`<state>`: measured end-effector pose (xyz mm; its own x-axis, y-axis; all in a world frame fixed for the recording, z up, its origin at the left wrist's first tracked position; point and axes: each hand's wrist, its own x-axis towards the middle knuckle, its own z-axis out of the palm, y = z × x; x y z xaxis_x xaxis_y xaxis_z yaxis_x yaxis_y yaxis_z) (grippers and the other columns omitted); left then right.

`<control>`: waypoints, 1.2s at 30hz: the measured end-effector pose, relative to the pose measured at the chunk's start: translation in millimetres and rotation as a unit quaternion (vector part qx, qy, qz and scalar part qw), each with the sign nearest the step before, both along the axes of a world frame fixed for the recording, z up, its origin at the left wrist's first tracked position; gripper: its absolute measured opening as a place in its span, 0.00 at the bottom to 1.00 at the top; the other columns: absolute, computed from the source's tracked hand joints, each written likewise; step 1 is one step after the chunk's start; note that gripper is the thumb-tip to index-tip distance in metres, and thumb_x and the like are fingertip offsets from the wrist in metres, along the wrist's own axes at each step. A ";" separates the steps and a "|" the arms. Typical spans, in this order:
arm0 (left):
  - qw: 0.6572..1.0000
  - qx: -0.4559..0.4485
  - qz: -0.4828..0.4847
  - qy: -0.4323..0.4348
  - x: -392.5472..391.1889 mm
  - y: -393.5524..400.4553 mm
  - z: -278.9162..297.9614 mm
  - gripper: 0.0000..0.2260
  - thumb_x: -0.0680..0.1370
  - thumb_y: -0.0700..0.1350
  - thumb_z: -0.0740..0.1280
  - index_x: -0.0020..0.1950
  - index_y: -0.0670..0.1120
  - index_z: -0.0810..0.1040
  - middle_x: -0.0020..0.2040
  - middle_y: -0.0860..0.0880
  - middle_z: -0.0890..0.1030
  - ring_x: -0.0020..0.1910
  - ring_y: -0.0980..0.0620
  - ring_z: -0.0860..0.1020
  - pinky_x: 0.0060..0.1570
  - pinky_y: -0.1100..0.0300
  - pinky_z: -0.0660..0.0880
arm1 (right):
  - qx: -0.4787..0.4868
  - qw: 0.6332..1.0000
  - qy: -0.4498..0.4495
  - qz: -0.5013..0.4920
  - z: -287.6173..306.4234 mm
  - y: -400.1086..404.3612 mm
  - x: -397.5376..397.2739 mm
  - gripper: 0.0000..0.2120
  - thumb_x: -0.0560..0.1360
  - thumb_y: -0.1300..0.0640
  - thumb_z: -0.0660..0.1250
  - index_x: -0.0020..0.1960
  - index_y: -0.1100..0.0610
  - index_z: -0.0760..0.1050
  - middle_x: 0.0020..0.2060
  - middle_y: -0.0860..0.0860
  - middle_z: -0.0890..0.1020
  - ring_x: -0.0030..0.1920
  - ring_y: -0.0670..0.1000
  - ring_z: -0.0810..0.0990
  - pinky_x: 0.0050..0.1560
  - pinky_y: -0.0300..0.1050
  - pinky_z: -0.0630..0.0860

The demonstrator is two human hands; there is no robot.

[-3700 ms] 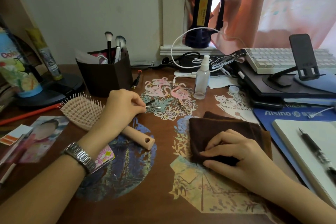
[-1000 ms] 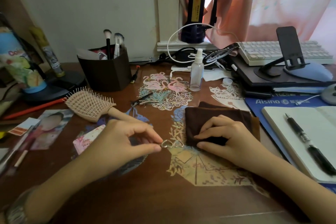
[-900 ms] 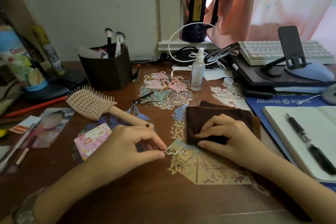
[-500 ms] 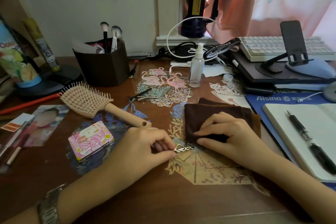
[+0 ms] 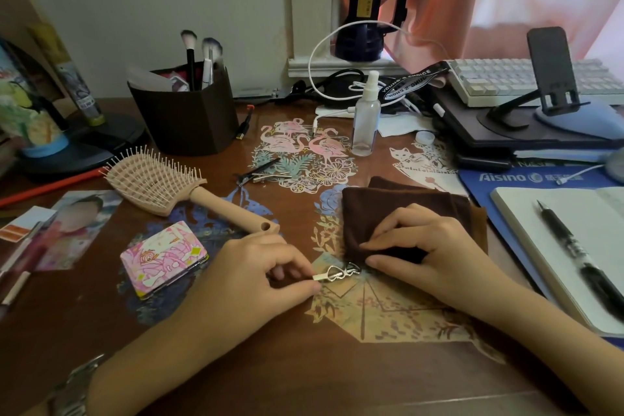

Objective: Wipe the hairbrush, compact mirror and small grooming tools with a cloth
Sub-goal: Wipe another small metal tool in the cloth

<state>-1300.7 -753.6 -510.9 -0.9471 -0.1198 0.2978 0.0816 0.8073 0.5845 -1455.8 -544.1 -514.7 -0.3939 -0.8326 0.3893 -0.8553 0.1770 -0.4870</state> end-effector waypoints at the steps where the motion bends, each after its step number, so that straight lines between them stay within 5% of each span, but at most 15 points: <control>1: 1.000 -0.001 0.002 0.001 -0.6 1.0 0.0 0.12 0.67 0.62 0.67 0.40 0.56 0.84 0.36 0.58 0.80 0.41 0.59 0.77 0.39 0.68 0.72 | -0.001 1.000 -0.001 0.000 0.1 0.1 0.1 0.11 0.72 0.44 0.67 0.52 0.45 0.82 0.45 0.39 0.79 0.48 0.45 0.78 0.48 0.41 0.75; 11: 0.999 -0.027 0.027 0.002 -7.7 11.1 3.9 0.02 0.68 0.49 0.75 0.37 0.53 0.84 0.32 0.59 0.78 0.41 0.57 0.77 0.37 0.74 0.70 | -0.033 0.999 -0.014 -0.008 -1.4 0.9 -0.2 0.10 0.72 0.48 0.70 0.51 0.49 0.84 0.43 0.41 0.80 0.47 0.44 0.79 0.47 0.41 0.77; 22: 0.999 -0.030 0.027 0.002 -21.1 18.4 1.4 0.04 0.69 0.52 0.73 0.38 0.53 0.83 0.33 0.57 0.78 0.39 0.56 0.76 0.38 0.67 0.71 | -0.011 1.000 0.025 0.008 -2.5 -0.7 0.9 0.13 0.73 0.44 0.66 0.52 0.47 0.84 0.45 0.40 0.79 0.46 0.47 0.77 0.46 0.44 0.76; 28: 0.999 -0.025 0.038 0.008 -31.2 29.4 1.2 0.03 0.69 0.48 0.74 0.37 0.51 0.83 0.30 0.61 0.73 0.37 0.63 0.75 0.36 0.75 0.67 | -0.013 0.999 0.030 0.014 -3.6 0.2 0.3 0.12 0.73 0.45 0.67 0.53 0.47 0.83 0.46 0.41 0.79 0.46 0.47 0.77 0.46 0.45 0.75; 36: 0.998 0.010 0.056 0.003 -38.1 33.9 -1.9 0.03 0.68 0.50 0.75 0.37 0.53 0.83 0.30 0.60 0.77 0.34 0.63 0.77 0.35 0.69 0.74 | -0.015 0.999 0.039 0.020 -2.4 0.9 0.5 0.13 0.74 0.46 0.67 0.54 0.49 0.83 0.46 0.43 0.79 0.46 0.47 0.77 0.46 0.45 0.75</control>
